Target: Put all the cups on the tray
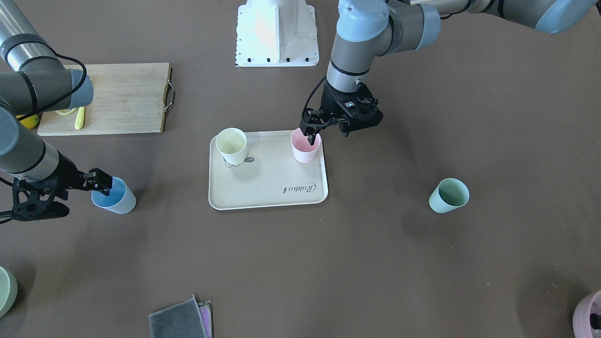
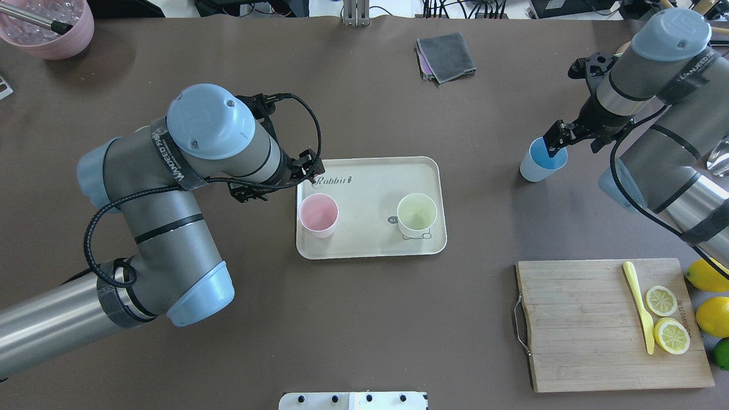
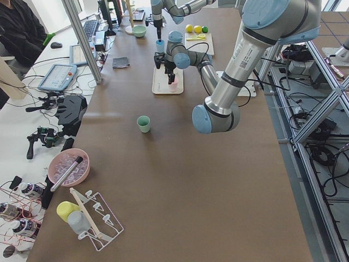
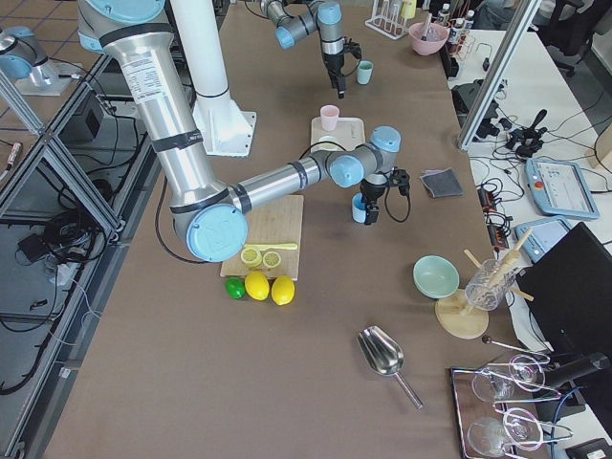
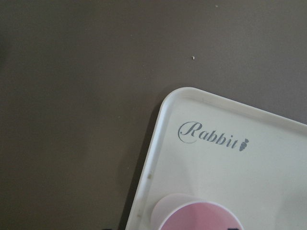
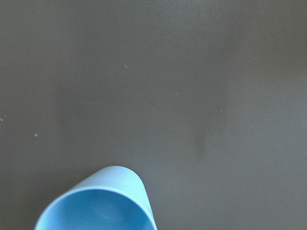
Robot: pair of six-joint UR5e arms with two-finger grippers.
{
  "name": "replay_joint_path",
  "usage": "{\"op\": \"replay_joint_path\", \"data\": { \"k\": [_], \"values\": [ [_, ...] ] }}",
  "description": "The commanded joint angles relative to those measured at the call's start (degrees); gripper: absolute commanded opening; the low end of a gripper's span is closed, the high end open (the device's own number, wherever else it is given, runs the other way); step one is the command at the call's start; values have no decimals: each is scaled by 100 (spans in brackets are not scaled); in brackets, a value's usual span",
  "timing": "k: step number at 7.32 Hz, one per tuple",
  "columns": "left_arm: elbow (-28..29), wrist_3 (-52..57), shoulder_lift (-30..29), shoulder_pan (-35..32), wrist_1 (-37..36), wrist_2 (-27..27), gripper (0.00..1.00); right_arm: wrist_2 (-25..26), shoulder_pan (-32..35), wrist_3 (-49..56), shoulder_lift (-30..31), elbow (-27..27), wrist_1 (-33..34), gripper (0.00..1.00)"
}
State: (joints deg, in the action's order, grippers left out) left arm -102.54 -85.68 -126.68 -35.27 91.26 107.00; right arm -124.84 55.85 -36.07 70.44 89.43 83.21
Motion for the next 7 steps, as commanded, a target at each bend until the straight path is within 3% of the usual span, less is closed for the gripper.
{"op": "replay_joint_path", "data": {
  "k": [1, 4, 7],
  "values": [
    [-73, 802, 11, -636, -222, 451, 97, 135, -196, 3, 146, -48, -357, 0],
    [190, 2384, 82, -1902, -459, 1110, 97, 75, -215, -119, 23, 4, -350, 0],
    [629, 3718, 99, -2632, -460, 1393, 97, -547, 126, -128, -266, 118, -263, 0]
  ]
}}
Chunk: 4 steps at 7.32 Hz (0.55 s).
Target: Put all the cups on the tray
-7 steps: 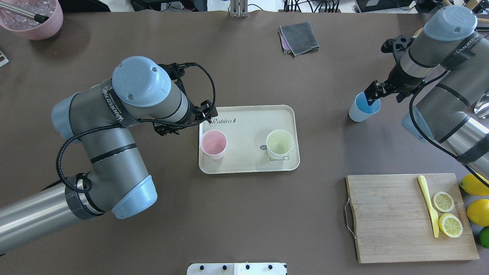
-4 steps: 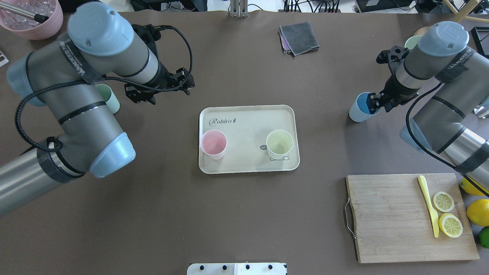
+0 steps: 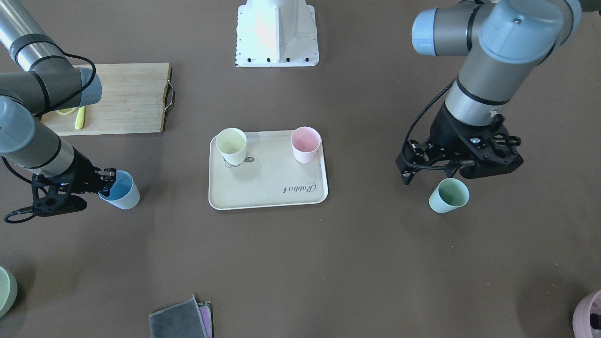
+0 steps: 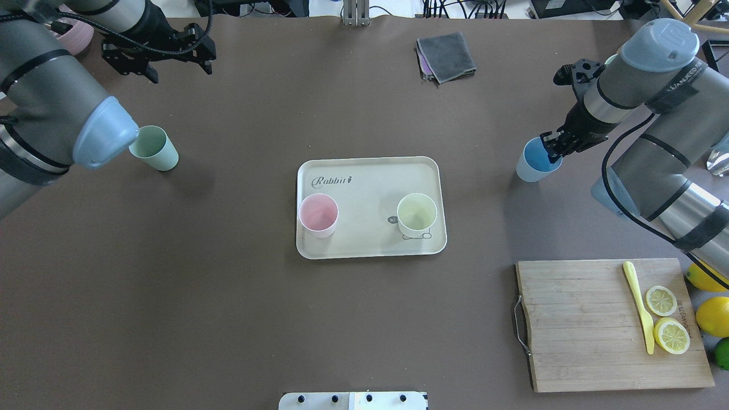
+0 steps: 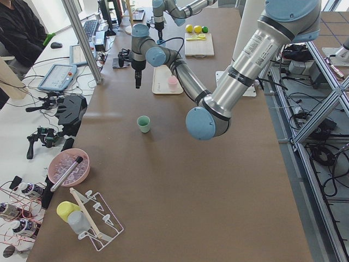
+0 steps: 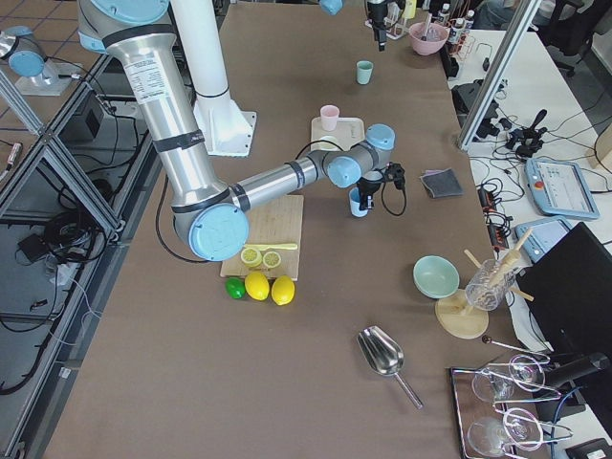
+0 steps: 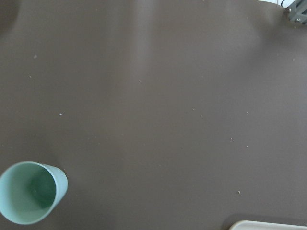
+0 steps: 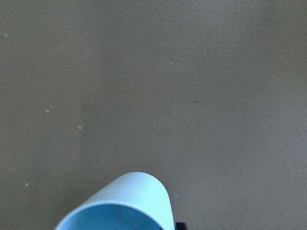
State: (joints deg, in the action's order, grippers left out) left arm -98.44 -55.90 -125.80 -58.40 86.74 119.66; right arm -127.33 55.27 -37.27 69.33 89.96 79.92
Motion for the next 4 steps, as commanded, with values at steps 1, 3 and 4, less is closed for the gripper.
{"op": "replay_joint_path", "data": {
  "k": [1, 3, 4],
  "values": [
    [290, 1617, 447, -461, 105, 146, 97, -649, 265, -287, -382, 83, 119, 0],
    [369, 1811, 1290, -471, 1005, 128, 97, -697, 230, -841, -691, 468, 469, 0],
    [492, 1472, 1643, -419, 1786, 128, 97, -688, 126, -1113, -910, 575, 680, 0]
  ]
}}
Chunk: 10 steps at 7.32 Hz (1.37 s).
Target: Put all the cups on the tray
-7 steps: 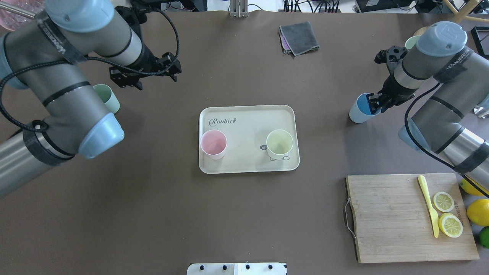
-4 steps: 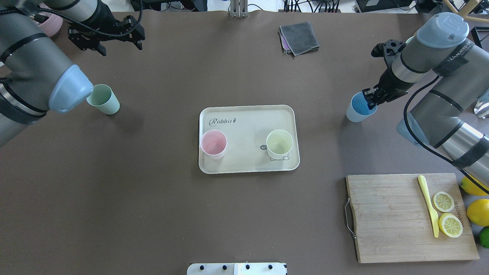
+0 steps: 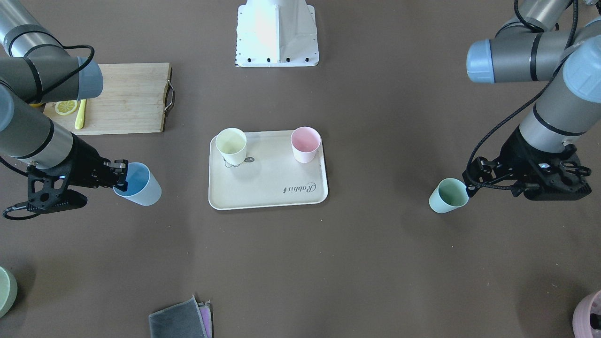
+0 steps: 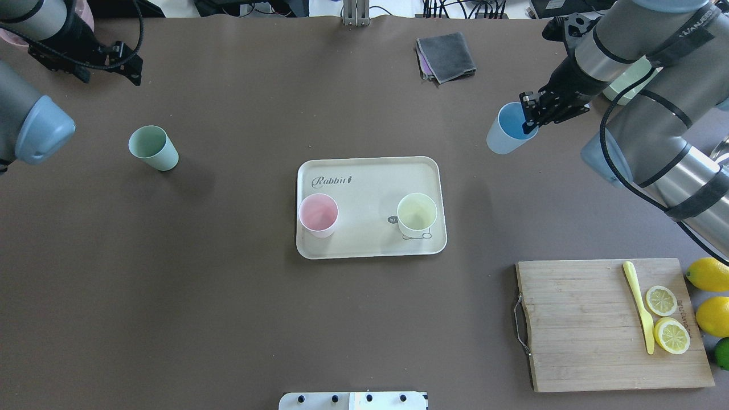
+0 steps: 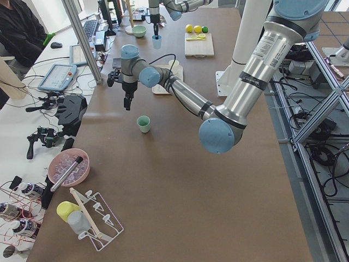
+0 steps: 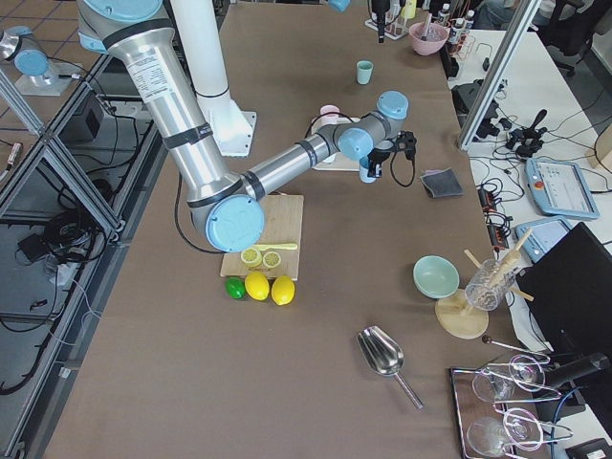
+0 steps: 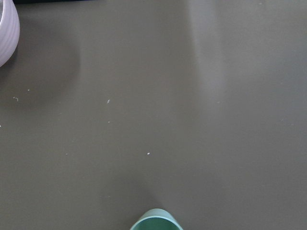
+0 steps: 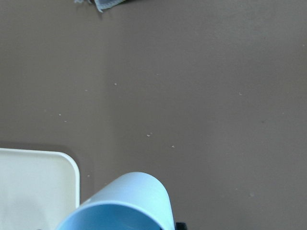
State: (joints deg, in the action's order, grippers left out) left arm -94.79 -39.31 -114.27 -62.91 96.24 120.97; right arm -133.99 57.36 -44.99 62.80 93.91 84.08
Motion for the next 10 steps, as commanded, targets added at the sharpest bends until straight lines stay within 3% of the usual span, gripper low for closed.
{"op": "replay_joint_path", "data": {
  "k": [1, 4, 6, 7, 8, 9, 10],
  "values": [
    [337, -626, 598, 242, 1330, -21, 97, 22, -259, -709, -442, 189, 267, 0],
    [1119, -1061, 485, 577, 2161, -223, 96, 373, -541, -985, -690, 111, 276, 0],
    [1113, -1490, 485, 963, 2389, -276, 92, 479, -612, -1003, -725, 32, 258, 0],
    [1104, -1596, 502, 1060, 2486, -276, 78, 479, -638, -1003, -734, -12, 250, 0],
    [1095, -1571, 529, 1070, 2496, -276, 16, 532, -664, -1003, -751, -13, 241, 0],
    [1069, -1527, 520, 1061, 2478, -259, 0, 541, -726, -1081, -812, -30, 241, 0],
    [1060, -1527, 476, 1018, 2417, -224, 0, 689, -874, -1273, -935, -126, 223, 0]
  ]
}}
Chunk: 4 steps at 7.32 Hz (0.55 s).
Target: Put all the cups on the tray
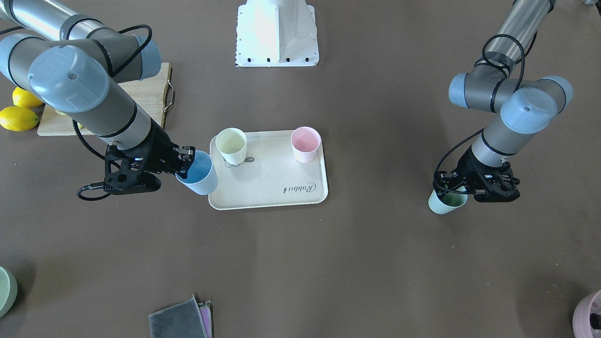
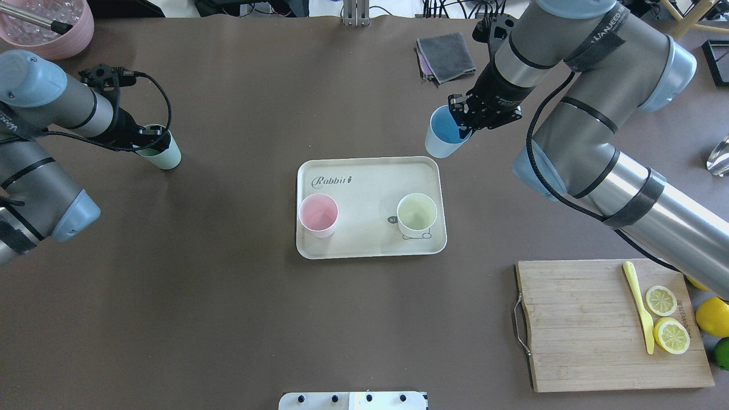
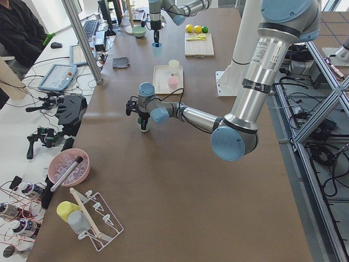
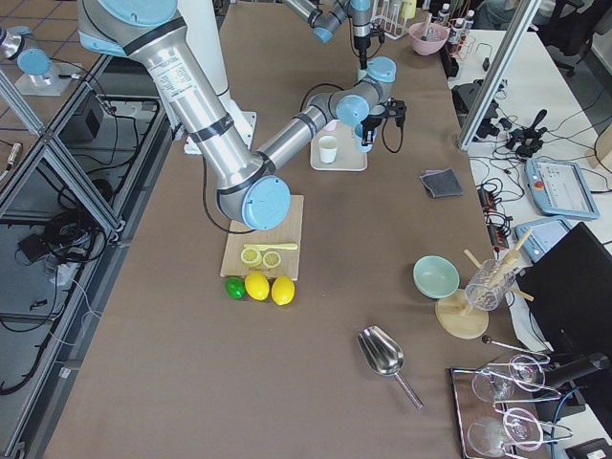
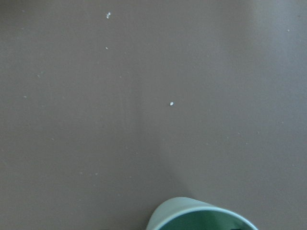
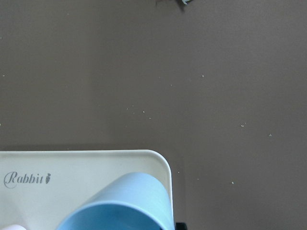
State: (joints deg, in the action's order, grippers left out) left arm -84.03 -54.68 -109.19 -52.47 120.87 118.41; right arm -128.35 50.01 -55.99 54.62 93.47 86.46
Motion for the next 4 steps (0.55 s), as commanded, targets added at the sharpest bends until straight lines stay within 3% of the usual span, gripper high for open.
{"op": "replay_joint_path", "data": {
  "k": [1, 4],
  "values": [
    [-26, 1, -128, -140, -168, 50, 0, 396, -358, -385, -319, -274, -41, 0],
    [-672, 1, -603, -378, -1527, 384, 0, 986, -921, -448, -373, -713, -434, 0]
  ]
}}
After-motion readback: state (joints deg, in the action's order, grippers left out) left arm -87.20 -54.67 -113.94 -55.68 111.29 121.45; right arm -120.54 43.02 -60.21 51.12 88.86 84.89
